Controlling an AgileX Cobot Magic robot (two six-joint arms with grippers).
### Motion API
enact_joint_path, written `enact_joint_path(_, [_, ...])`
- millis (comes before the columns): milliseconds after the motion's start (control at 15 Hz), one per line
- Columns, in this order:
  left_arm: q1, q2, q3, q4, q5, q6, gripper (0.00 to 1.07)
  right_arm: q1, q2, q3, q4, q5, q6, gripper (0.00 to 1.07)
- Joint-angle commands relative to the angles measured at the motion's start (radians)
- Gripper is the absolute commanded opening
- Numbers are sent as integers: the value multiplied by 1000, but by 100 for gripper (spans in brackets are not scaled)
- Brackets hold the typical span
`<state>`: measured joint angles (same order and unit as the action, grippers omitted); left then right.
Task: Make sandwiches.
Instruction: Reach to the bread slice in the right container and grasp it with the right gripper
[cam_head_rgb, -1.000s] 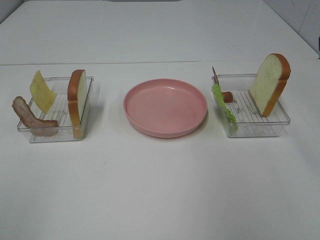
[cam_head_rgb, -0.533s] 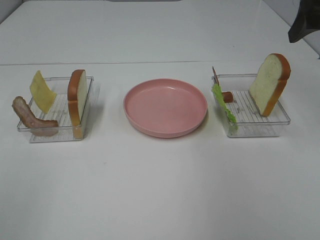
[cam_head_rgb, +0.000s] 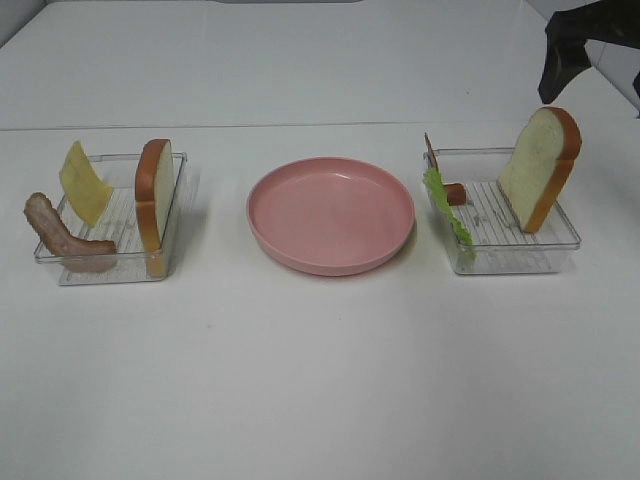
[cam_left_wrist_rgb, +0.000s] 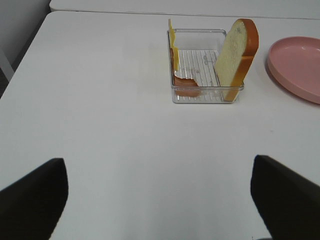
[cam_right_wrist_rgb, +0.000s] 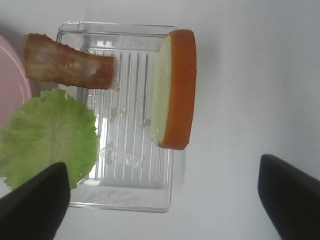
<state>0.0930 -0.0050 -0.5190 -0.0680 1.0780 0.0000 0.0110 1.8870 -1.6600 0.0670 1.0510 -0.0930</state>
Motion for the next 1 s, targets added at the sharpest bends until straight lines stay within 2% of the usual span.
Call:
enact_joint_path(67, [2, -16, 1, -8, -4, 0, 91, -4, 68, -73, -14, 41, -9, 99])
enact_joint_path(333, [2, -16, 1, -8, -4, 0, 91, -5, 194, -196, -14, 83, -9, 99])
enact_joint_path(533, [2, -16, 1, -8, -4, 0, 91, -6, 279, -243, -14, 85, -9, 99])
enact_joint_path(1000, [2, -16, 1, -8, -4, 0, 91, -7, 388, -250, 10, 67, -9, 99])
